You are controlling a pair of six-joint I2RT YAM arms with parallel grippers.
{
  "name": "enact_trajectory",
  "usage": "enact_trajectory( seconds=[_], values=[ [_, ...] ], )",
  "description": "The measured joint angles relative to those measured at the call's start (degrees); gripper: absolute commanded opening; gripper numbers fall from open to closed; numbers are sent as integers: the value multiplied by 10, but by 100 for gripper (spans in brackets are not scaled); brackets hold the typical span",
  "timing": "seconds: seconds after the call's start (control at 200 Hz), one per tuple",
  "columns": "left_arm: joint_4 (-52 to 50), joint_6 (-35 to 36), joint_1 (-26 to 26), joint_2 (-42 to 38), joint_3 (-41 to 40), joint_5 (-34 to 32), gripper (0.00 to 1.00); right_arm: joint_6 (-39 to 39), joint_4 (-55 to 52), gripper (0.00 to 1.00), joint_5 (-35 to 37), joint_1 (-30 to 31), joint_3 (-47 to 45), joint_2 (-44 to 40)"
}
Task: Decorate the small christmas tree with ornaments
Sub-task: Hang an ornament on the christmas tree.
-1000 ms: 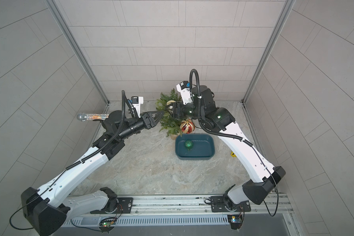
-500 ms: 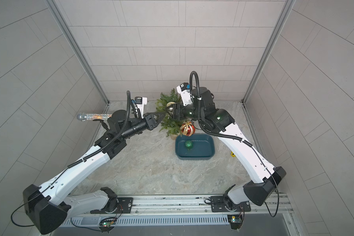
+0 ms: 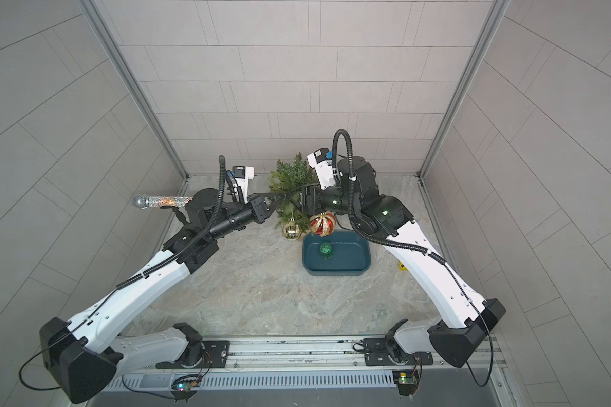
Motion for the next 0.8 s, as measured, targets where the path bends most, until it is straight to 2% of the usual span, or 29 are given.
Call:
enact_trajectory(
  seconds=[0.215, 0.505, 0.801],
  values=[
    [-4, 0, 0, 4, 13, 0, 3, 4, 2, 71, -13, 0, -22, -19],
    [-14, 0, 0, 3, 16, -1, 41, -4, -4, 71, -19, 0, -50, -73],
    [-25, -1, 0, -31, -4, -5, 48, -24, -39, 71, -16, -28, -148, -185]
  ],
)
